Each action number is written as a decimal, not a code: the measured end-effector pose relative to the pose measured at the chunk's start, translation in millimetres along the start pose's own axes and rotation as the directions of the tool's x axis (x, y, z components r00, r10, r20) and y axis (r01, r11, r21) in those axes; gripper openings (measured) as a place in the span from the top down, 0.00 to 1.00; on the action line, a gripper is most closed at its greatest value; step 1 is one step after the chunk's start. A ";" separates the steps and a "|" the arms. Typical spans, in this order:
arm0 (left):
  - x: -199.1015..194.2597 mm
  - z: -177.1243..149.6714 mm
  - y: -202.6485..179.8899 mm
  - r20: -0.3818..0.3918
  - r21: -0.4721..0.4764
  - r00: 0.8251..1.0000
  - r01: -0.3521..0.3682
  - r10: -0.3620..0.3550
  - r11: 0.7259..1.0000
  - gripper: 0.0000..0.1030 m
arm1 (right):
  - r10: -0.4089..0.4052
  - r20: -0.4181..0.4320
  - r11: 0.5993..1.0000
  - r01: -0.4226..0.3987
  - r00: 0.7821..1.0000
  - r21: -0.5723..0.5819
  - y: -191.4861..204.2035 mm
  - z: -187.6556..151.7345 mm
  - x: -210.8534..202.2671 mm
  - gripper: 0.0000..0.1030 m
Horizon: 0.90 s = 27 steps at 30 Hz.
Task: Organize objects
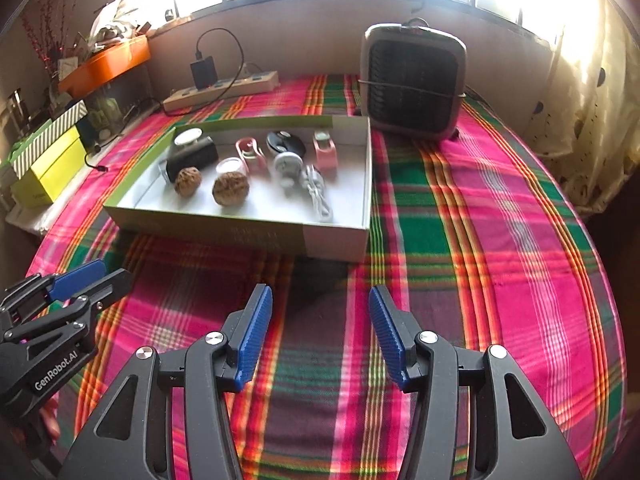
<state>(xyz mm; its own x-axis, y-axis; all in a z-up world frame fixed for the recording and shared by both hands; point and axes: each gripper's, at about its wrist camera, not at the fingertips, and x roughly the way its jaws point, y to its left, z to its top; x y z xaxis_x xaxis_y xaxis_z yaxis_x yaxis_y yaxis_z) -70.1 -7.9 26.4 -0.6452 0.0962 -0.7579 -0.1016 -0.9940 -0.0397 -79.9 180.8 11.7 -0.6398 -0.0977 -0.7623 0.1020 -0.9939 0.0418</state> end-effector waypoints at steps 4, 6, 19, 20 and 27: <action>3.5 -4.7 -0.9 -0.014 0.001 1.000 -0.015 0.015 1.000 0.66 | -0.007 -0.014 1.000 0.007 1.000 0.009 -1.9 -2.9 2.3 0.48; 4.5 -6.1 -0.3 -0.021 -0.006 1.000 -0.019 0.019 1.000 0.66 | -0.013 -0.017 1.000 0.013 1.000 0.010 -2.3 -5.2 2.7 0.45; 9.4 -7.2 -5.1 -0.015 -0.005 0.998 -0.053 0.053 0.999 0.65 | -0.046 -0.044 0.999 0.046 0.998 -0.007 -1.9 -10.2 10.1 0.42; 9.6 -7.3 -5.1 -0.015 -0.004 0.998 -0.055 0.055 0.998 0.65 | -0.048 -0.043 0.999 0.047 0.998 -0.009 -1.8 -10.4 10.0 0.42; 9.9 -7.3 -4.5 -0.015 -0.015 0.998 -0.054 0.053 0.998 0.64 | -0.044 -0.040 0.999 0.043 0.998 -0.023 -0.4 -10.8 10.9 0.36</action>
<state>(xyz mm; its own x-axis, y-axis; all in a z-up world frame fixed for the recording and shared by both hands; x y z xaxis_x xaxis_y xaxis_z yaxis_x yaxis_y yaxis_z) -70.5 -2.8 14.3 -0.6381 0.0423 -0.7688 -0.0554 -0.9984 -0.0089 -78.7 180.7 -3.6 -0.6128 -0.0518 -0.7885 0.0917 -0.9958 -0.0058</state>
